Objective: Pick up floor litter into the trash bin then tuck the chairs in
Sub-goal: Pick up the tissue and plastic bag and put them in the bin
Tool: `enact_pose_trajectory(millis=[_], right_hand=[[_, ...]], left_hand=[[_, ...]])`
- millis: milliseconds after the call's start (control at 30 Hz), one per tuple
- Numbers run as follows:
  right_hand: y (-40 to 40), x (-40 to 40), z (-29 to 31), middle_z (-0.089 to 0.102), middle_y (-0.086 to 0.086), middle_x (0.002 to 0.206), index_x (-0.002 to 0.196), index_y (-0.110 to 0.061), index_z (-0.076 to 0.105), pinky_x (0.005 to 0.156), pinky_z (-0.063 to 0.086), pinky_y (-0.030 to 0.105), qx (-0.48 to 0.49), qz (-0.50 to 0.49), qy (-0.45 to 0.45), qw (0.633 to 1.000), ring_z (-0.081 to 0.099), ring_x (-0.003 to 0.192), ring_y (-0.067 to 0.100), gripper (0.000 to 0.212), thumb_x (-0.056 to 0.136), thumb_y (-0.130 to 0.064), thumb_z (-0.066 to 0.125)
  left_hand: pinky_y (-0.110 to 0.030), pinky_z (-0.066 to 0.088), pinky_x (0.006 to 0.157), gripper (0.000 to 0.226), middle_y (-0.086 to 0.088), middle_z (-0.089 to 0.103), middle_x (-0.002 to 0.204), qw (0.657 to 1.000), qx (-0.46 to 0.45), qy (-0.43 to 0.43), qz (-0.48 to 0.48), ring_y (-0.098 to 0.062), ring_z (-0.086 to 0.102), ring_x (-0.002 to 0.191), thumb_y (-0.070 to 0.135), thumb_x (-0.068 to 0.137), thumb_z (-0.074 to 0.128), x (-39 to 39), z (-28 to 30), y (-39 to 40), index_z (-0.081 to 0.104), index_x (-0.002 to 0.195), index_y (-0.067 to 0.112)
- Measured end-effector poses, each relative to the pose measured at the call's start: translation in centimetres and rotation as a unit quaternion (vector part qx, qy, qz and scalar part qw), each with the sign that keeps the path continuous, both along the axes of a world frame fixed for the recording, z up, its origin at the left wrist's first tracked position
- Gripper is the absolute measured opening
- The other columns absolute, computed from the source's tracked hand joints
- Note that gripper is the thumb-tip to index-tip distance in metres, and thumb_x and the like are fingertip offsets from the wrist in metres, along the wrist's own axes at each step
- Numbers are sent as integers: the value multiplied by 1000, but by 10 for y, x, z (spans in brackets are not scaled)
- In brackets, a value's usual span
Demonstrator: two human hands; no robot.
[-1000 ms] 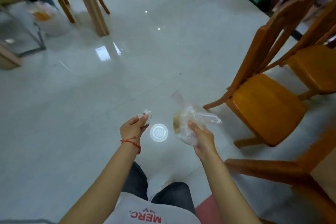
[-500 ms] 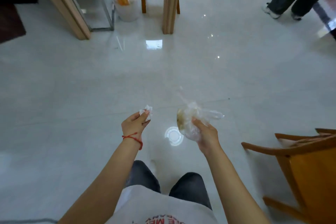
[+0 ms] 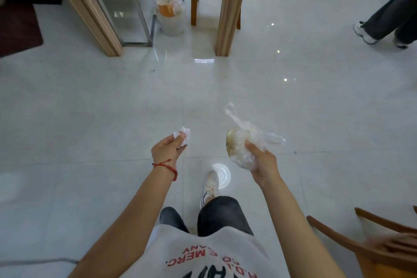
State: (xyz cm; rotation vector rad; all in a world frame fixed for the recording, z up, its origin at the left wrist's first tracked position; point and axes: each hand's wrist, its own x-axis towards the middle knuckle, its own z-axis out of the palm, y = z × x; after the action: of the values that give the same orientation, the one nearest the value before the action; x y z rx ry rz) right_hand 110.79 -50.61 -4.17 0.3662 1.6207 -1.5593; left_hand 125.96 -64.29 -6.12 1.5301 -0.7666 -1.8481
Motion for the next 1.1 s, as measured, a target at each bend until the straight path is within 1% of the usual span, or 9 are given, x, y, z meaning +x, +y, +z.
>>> enact_pose_trajectory(millis=[100, 300, 467, 600, 667, 733, 833, 967, 1100], right_hand=[[-22, -42, 3, 65, 2, 89, 103, -5, 60, 76, 51, 28, -5, 1, -6, 1000, 63, 79, 16, 19, 84, -3, 62], [-61, -112, 13, 66, 1, 88, 98, -6, 61, 77, 51, 28, -12, -15, 2, 1000, 63, 80, 15, 16, 82, -2, 64], [-81, -146, 12, 66, 1, 89, 95, -8, 62, 86, 50, 35, -16, -42, 0, 999, 64, 81, 16, 15, 82, -3, 65], [-87, -173, 5, 68, 2, 92, 98, -8, 63, 87, 51, 37, -20, -96, -3, 995, 65, 85, 17, 17, 81, -4, 66], [-89, -187, 2, 68, 2, 91, 101, -6, 63, 87, 51, 37, -19, -136, -4, 990, 65, 84, 18, 21, 81, -4, 66], [-91, -200, 0, 68, 3, 92, 106, -4, 63, 90, 51, 41, -17, -190, -10, 982, 65, 84, 19, 26, 80, -4, 67], [-92, -214, 0, 67, 3, 91, 112, -2, 60, 88, 51, 39, -15, -270, -24, 962, 64, 83, 18, 34, 79, -5, 69], [-84, -224, 0, 67, 4, 96, 118, -1, 57, 92, 50, 40, -17, -368, -29, 929, 65, 87, 20, 43, 78, -7, 71], [-66, -223, -1, 66, 3, 93, 116, -1, 57, 95, 48, 41, -10, -463, -32, 885, 63, 93, 25, 41, 78, -5, 70]], left_hand=[[-15, 53, 60, 7, 2, 70, 65, 1000, -7, -20, -9, -10, 68, 72, 0, 78, 67, -37, 7, -24, 65, 71, 0], [-13, 54, 59, 12, 8, 68, 54, 999, -20, -20, -29, -5, 67, 60, -3, 80, 64, -105, 23, -61, 65, 69, 4], [-14, 54, 58, 41, 8, 68, 54, 996, -13, -10, -83, -5, 67, 58, -4, 80, 63, -160, 22, -91, 68, 45, 15], [-14, 53, 57, 5, 9, 68, 54, 989, -13, -26, -143, -5, 64, 60, -2, 80, 64, -209, 16, -114, 66, 78, 3], [-15, 54, 57, 16, 2, 70, 65, 983, -7, -27, -180, -11, 64, 69, -1, 79, 65, -236, 13, -125, 65, 95, -3], [-17, 56, 60, 28, -7, 66, 86, 975, -1, -31, -222, -16, 61, 76, -2, 79, 65, -265, 14, -135, 61, 106, -8], [-17, 56, 59, 33, -10, 62, 95, 956, -2, -35, -290, -17, 60, 77, -5, 79, 64, -307, 17, -145, 57, 110, -11], [-17, 56, 60, 32, -15, 61, 103, 917, -6, -40, -396, -25, 59, 91, -3, 79, 65, -360, 20, -145, 58, 108, -12], [-16, 55, 59, 29, -14, 60, 102, 872, -12, -40, -488, -23, 60, 86, -2, 79, 65, -399, 20, -126, 59, 106, -11]])
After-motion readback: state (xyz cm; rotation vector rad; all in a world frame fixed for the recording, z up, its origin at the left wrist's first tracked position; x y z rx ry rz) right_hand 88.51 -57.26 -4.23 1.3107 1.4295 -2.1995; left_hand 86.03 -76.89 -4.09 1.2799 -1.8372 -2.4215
